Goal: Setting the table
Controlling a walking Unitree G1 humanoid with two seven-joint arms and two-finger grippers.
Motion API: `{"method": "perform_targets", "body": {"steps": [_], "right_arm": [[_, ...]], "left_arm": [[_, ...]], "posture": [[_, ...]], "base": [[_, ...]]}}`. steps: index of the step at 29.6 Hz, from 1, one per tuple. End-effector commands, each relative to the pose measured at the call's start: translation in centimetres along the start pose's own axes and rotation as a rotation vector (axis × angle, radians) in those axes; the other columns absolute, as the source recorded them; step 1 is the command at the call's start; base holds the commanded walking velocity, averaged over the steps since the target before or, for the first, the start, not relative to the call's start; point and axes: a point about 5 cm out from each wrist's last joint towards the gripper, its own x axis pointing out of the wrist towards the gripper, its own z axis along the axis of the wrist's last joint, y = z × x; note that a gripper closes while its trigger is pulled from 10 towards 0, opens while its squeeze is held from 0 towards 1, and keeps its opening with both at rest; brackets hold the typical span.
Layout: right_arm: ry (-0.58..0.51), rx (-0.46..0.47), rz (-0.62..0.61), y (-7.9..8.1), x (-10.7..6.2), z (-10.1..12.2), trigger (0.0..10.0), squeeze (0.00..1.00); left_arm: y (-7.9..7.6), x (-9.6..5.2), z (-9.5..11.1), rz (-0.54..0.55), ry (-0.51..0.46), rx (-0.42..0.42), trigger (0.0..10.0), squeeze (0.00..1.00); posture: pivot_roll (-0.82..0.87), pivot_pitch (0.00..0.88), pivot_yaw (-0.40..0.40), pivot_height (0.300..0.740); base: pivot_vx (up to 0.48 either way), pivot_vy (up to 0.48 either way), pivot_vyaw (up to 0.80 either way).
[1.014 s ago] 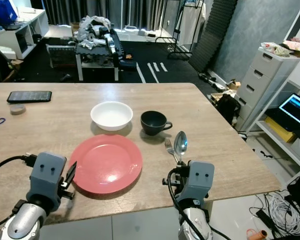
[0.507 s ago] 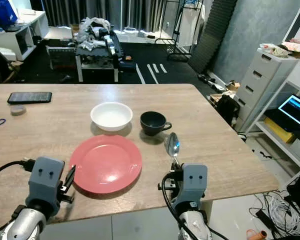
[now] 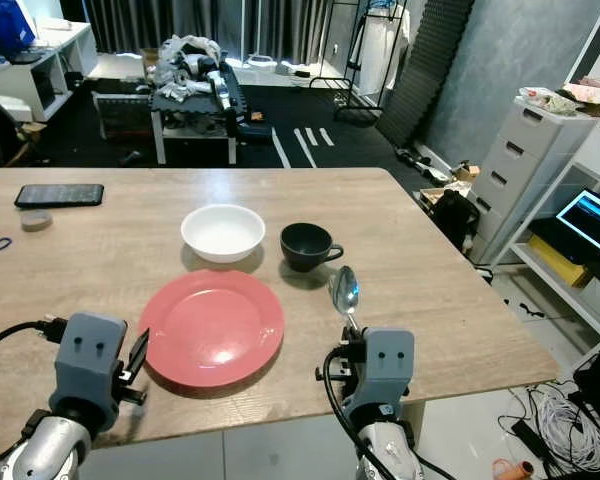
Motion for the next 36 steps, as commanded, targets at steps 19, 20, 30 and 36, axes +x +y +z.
{"method": "perform_targets", "body": {"steps": [19,20,30,36], "right_arm": [[0.017,0.002,-0.010,-0.20,-0.15,-0.53,10.0,0.00],[0.017,0.002,-0.010,-0.20,-0.15,-0.53,10.0,0.00],[0.022,0.001,-0.010,-0.18,-0.15,-0.68,10.0,0.00],[0.025,0.000,-0.010,-0.20,-0.17,-0.73,10.0,0.00]], "left_arm": [[-0.16,-0.19,-0.48,0.005,0.016,-0.006,10.0,0.00],[-0.16,-0.19,-0.48,0.005,0.016,-0.006,10.0,0.00],[-0.16,-0.26,-0.52,0.004,0.019,-0.004,10.0,0.00],[-0.20,-0.29,-0.58,0.002,0.021,-0.005,10.0,0.00]], "posture": [[0.05,0.125,0.013,0.740],[0.05,0.125,0.013,0.740],[0.05,0.127,0.014,0.740],[0.05,0.128,0.014,0.740]], "base": [[0.000,0.000,0.00],[0.000,0.000,0.00],[-0.162,0.000,0.00],[-0.291,0.000,0.00]]}}
